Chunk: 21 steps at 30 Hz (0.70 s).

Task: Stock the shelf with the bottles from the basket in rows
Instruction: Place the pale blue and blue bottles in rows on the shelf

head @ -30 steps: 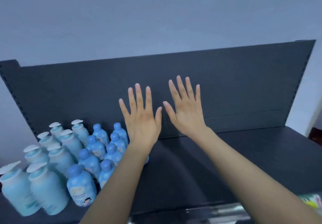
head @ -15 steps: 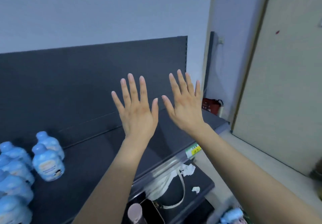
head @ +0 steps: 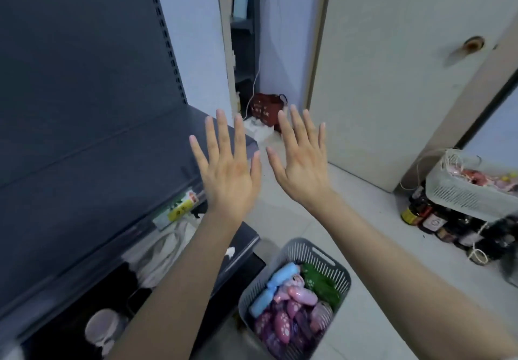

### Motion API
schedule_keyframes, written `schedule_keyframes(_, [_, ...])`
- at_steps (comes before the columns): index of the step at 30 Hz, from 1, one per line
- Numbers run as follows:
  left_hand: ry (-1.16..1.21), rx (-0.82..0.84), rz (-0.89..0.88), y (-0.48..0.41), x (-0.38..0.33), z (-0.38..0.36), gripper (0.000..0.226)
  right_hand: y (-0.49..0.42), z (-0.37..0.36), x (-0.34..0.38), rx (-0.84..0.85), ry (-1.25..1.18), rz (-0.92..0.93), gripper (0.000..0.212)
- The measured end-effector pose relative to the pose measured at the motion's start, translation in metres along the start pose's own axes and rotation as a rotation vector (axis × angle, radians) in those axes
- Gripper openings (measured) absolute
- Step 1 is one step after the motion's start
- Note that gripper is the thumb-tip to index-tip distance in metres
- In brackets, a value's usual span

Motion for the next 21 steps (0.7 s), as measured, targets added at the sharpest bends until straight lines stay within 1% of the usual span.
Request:
schedule_keyframes(4, [-0.012,0.169,0.017,0.033,-0.034,-0.081,0.064,0.043,-0.056,-0.070,0.172,-0.033,-0.060,0.064])
schedule_keyframes(8, [-0.073,0.267,0.037,0.059,-0.050,-0.144,0.064,0.083,-0.111,-0.120,0.329,-0.058,-0.089,0.064])
schedule_keyframes(11, [-0.083,0.345,0.048,0.086,-0.053,-0.188,0.062,0.118,-0.155,-0.141,0.448,-0.105,-0.098,0.064])
schedule_keyframes(13, [-0.066,0.436,0.078,0.112,-0.050,-0.220,0.062,0.144,-0.183,-0.152,0.498,-0.130,-0.114,0.063])
schedule_keyframes(15, [-0.066,0.543,0.097,0.144,-0.046,-0.253,0.060,0.175,-0.215,-0.160,0.589,-0.166,-0.147,0.064])
schedule_keyframes(19, [-0.082,0.735,0.114,0.217,-0.034,-0.314,0.062,0.237,-0.279,-0.171,0.771,-0.100,-0.132,0.060])
schedule_keyframes(21, [-0.085,0.790,0.128,0.251,-0.025,-0.342,0.060,0.266,-0.310,-0.177,0.838,-0.072,-0.141,0.058])
Point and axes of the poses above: each hand's wrist, its own y-axis away from the middle knuckle, its own z-axis out of the back of the hand, x = y × z, the point moved 10 cm from there along -y, towards the middle knuckle, and after that the axes turned 8 degrees about z, right-handed, at the moved point
